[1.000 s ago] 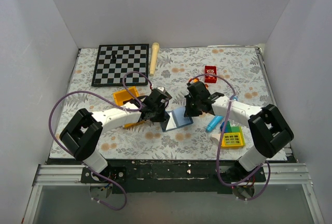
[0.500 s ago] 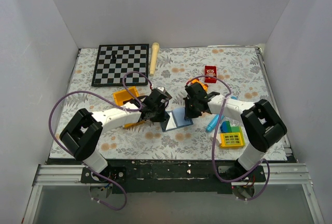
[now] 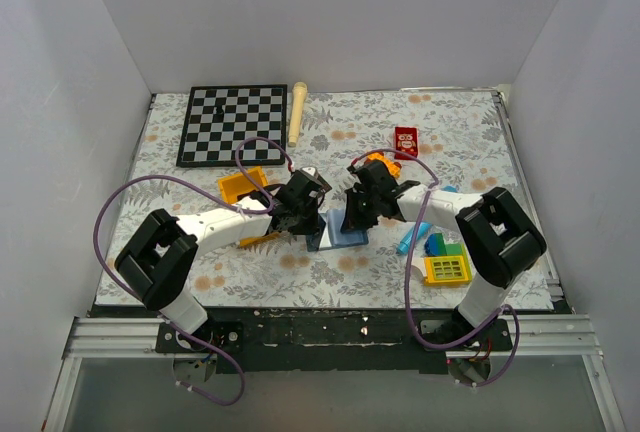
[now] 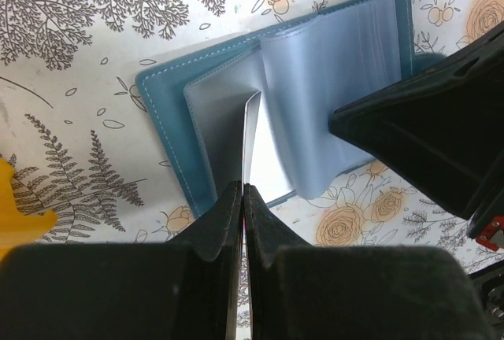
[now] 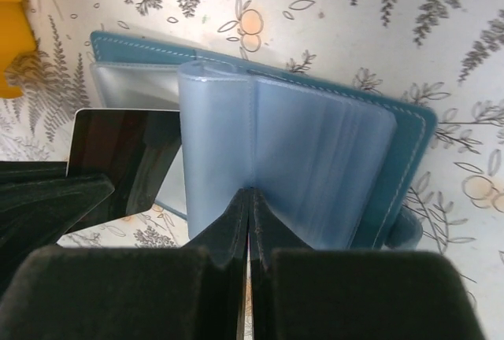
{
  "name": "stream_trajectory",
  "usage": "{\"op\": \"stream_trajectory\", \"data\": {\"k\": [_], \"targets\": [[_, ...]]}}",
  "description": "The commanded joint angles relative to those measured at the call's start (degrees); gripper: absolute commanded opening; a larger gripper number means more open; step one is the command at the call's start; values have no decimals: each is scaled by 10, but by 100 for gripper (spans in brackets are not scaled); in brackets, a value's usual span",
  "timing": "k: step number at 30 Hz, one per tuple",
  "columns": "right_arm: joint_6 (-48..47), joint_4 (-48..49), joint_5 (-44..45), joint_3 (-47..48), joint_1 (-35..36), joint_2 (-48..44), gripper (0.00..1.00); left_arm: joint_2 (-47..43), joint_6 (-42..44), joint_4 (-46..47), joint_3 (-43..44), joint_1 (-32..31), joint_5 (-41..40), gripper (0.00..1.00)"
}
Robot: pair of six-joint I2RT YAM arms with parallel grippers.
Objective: Put the credit cards into the card holder
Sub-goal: Insert the credit card into the card holder.
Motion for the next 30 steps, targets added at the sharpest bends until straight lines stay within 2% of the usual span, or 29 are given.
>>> {"op": "stream_trajectory", "data": {"k": [1,30], "targets": [[15,39,-51,-12,2,20,1,-8,10,-23,3,2,-19,0],[93,200,-129,-32,2,58,1,-14,1,-29,-12,1,-20,0]]}}
